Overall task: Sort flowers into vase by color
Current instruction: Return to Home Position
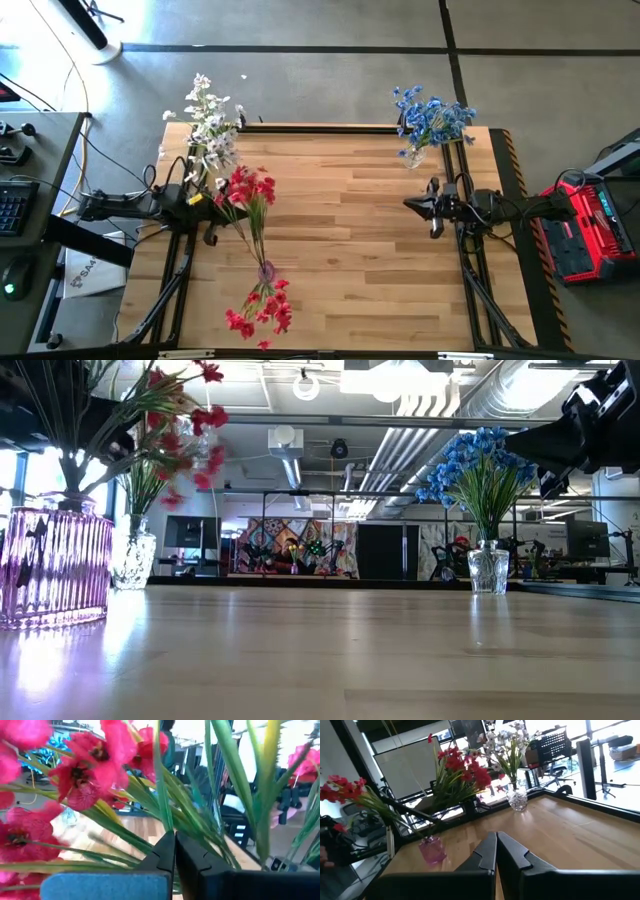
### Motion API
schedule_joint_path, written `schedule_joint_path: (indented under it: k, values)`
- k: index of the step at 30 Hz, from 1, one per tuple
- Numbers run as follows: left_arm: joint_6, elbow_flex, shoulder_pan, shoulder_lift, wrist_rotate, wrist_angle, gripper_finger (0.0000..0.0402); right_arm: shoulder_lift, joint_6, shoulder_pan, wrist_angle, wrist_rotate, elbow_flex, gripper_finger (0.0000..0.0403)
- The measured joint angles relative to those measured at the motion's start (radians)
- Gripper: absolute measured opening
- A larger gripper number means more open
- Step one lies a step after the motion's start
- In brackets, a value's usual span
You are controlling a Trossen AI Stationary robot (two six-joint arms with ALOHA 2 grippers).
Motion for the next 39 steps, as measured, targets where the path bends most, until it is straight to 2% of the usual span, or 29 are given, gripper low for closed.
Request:
schedule_joint_path:
  k: [9, 17, 39]
  values:
    - [0.015, -0.005, 0.001, 0.003, -0.019, -0.037, 0.0000, 0.000, -0.008, 0.001, -0.003, -0.003, 0.000, 0.0000]
    - [-0.107, -0.005, 0.001, 0.008, -0.026, -0.044, 0.0000, 0.000, -0.003, 0.001, -0.003, -0.003, 0.000, 0.0000]
    - [-0.108, -0.005, 0.001, 0.009, -0.026, -0.043, 0.0000, 0.000, -0.003, 0.001, -0.003, -0.003, -0.001, 0.0000]
